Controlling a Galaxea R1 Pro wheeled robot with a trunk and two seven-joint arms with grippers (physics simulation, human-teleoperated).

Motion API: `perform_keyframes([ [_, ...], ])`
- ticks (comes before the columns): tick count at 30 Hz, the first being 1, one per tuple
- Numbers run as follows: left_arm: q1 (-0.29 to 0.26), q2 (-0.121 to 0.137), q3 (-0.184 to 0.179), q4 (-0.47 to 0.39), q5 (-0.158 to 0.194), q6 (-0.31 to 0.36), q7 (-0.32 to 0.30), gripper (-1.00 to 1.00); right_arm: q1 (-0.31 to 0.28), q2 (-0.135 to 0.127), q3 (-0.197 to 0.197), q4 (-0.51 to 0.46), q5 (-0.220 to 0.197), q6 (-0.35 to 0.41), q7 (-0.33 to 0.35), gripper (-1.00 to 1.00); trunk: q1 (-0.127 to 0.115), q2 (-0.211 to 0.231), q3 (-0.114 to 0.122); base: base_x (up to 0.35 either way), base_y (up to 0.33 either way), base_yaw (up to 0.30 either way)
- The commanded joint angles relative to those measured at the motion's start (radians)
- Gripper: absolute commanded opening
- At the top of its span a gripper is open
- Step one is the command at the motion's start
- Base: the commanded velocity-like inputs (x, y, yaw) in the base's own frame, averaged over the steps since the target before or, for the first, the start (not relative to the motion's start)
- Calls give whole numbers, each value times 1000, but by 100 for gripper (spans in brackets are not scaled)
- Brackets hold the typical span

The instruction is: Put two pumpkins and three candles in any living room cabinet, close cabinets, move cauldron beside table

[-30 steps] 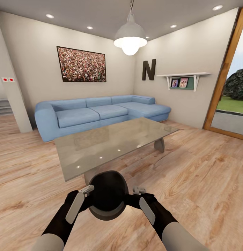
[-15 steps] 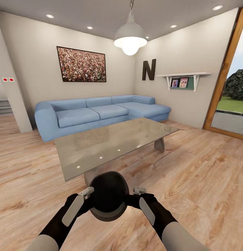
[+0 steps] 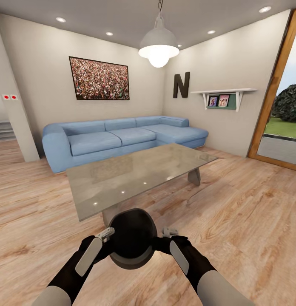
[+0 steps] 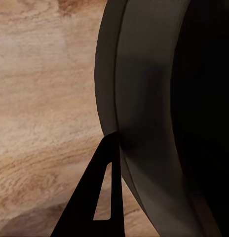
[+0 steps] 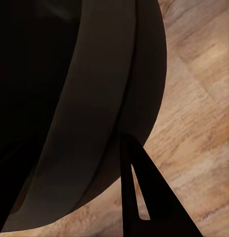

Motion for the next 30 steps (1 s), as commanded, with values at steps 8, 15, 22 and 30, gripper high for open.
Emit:
perform_keyframes([
  [8, -1, 9, 10, -34, 8, -12, -50, -100, -1, -1, 2, -1, -48, 8, 6, -100, 0, -1, -1, 0, 0, 0],
  [15, -1, 10, 10, -34, 8, -12, -50, -100, -1, -2, 2, -1, -48, 8, 6, -100, 0, -1, -1, 81, 0, 0],
  [22, -1, 9, 9, -34, 8, -12, -50, -100, -1, -3, 2, -1, -48, 8, 6, -100, 0, -1, -1, 149, 0, 0],
  [30, -1, 9, 9, -35, 8, -12, -49, -100, -1, -2, 1, -1, -48, 8, 6, -100, 0, -1, -1, 132, 0, 0],
])
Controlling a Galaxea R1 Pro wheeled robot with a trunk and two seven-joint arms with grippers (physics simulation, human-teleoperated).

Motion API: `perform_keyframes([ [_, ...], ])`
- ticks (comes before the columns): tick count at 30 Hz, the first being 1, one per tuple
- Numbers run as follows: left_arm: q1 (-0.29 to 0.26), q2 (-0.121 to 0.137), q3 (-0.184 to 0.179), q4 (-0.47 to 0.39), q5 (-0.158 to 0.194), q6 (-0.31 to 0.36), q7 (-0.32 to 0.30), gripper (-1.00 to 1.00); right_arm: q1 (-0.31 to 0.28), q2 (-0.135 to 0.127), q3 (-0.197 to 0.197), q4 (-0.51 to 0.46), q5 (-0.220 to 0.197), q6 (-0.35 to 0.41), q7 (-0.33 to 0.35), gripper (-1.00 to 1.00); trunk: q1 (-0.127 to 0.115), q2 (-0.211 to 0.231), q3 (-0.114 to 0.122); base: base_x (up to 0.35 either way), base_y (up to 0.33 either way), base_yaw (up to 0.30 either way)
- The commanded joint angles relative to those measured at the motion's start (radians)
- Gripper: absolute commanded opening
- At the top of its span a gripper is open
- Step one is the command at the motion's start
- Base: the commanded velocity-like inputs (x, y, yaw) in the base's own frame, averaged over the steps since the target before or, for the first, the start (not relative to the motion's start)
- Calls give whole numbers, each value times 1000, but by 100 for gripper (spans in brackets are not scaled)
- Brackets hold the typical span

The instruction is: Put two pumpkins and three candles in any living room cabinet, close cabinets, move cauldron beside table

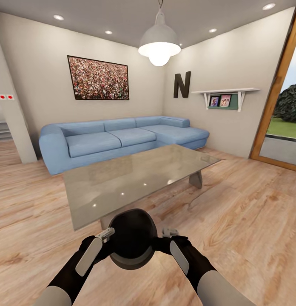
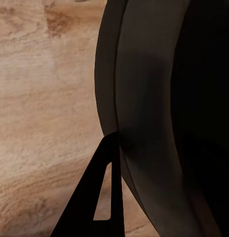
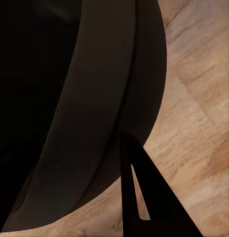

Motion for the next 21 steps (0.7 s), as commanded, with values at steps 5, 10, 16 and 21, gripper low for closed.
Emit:
perform_keyframes([
  [5, -1, 11, 6, -38, 8, -12, -50, -100, -1, -1, 2, 0, -49, 4, 6, -100, 0, -1, -1, 47, 0, 0],
  [10, -1, 11, 6, -39, 8, -13, -49, -100, -1, -2, 2, 0, -49, 4, 7, -100, 0, -1, -1, 5, 0, 0],
  [16, -1, 11, 6, -39, 8, -14, -49, -100, -1, -2, 2, 0, -49, 4, 7, -100, 0, -1, -1, 0, 0, 0],
  [21, -1, 11, 6, -39, 8, -14, -49, -100, -1, -1, 2, 0, -49, 4, 7, -100, 0, -1, -1, 0, 0, 0],
])
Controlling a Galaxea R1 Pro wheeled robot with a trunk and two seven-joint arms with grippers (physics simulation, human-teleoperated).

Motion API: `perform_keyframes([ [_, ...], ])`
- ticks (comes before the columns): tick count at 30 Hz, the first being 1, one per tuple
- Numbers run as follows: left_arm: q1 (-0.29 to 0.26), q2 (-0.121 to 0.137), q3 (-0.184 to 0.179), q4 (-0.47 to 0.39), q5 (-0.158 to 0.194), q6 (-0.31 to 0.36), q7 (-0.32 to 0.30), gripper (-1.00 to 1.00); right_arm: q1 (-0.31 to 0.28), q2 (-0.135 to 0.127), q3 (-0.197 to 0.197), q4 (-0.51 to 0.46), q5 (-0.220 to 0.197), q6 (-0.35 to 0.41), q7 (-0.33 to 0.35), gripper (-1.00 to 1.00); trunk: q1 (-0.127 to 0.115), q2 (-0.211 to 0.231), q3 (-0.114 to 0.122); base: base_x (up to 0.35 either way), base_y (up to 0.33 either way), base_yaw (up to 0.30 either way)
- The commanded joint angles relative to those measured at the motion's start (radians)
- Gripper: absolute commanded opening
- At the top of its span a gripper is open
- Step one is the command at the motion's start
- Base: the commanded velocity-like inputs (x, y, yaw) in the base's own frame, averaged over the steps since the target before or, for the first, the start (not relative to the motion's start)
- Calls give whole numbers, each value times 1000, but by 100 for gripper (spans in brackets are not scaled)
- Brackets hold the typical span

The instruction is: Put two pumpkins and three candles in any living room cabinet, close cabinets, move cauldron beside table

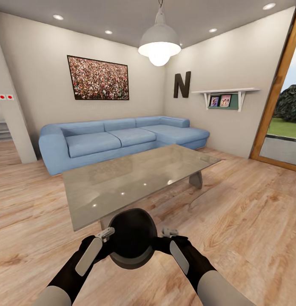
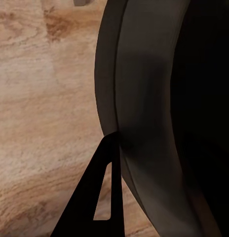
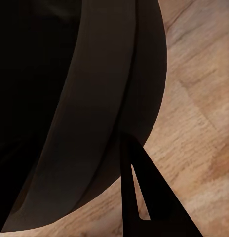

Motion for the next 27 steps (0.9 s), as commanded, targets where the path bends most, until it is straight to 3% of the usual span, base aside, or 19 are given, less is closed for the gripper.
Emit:
perform_keyframes([
  [1, -1, 8, 12, -33, 6, -12, -52, -100, -1, -2, 1, -1, -48, 11, 4, -100, 0, -1, -1, 0, 0, 0],
  [27, -1, 8, 11, -33, 6, -12, -52, -100, -1, -2, 1, -1, -48, 11, 5, -100, 11, -6, -98, 0, 0, 0],
])
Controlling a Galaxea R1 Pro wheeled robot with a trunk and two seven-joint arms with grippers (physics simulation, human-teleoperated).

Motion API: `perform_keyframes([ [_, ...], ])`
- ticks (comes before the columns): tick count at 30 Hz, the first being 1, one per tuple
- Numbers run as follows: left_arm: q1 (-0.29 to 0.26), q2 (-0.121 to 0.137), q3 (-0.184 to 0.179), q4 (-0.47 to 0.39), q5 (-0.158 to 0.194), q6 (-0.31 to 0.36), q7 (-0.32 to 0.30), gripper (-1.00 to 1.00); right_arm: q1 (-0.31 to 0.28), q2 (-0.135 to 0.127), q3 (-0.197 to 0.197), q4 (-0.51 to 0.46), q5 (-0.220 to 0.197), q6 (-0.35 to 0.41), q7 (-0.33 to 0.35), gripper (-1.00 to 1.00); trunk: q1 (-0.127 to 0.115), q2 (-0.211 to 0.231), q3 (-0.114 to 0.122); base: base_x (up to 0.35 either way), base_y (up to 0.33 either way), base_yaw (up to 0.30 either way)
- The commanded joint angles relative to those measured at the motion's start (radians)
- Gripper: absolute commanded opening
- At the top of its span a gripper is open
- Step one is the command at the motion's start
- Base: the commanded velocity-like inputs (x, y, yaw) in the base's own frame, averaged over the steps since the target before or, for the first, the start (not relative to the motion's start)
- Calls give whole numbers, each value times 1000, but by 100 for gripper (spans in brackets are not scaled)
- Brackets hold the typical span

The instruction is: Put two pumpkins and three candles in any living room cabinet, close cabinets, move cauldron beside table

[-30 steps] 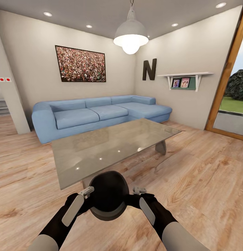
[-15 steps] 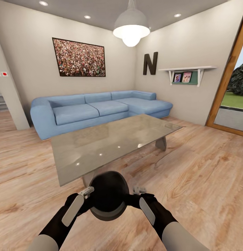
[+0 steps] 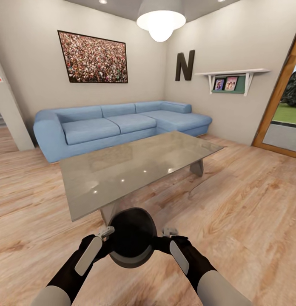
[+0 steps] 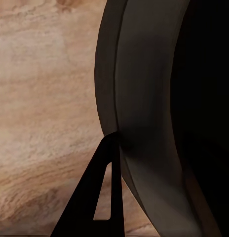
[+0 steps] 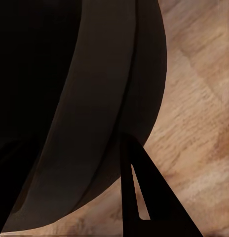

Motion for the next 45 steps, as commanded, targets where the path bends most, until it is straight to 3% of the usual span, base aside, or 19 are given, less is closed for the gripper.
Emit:
perform_keyframes([
  [1, -1, 4, 18, -17, 6, -16, -63, -100, -1, -2, -1, -1, -40, 21, -1, -100, 0, -1, -5, 0, 0, 0],
  [5, -1, 4, 18, -17, 6, -16, -63, -100, -1, -2, 0, -2, -39, 26, -1, -100, 2, -2, -20, 0, 0, 0],
  [6, -3, -5, 9, 1, 14, -9, -4, -100, -1, -2, 0, -1, -2, 14, 1, -100, 2, -2, -20, 0, 0, 0],
  [10, -2, -2, 18, 20, 12, -3, -27, -100, -1, -2, -6, -1, 40, 34, 0, -100, 2, -2, -20, 0, 0, 0],
  [23, -3, -2, 16, 16, 6, 7, -17, -100, -1, -2, -21, -1, 50, 41, 9, -100, 2, -2, -20, 0, 0, 0],
  [28, -3, -2, 23, -1, -17, 19, -17, -100, -1, -2, -28, -1, 49, 33, 13, -100, 2, -2, -20, 0, 0, 0],
  [35, -3, -13, 74, -32, -93, 80, -17, -100, -1, -2, -29, -1, 15, 31, 14, -100, 2, -2, -20, 0, 0, 0],
  [36, -3, -2, 16, -32, 109, -4, -17, -100, -1, -2, -1, -1, -20, 41, 14, -100, 2, -2, -20, 0, 0, 0],
  [45, -3, -2, 16, -32, 109, -4, -17, -100, -1, -2, -1, -1, -20, 41, 14, -100, 2, -2, -20, 0, 0, 0],
])
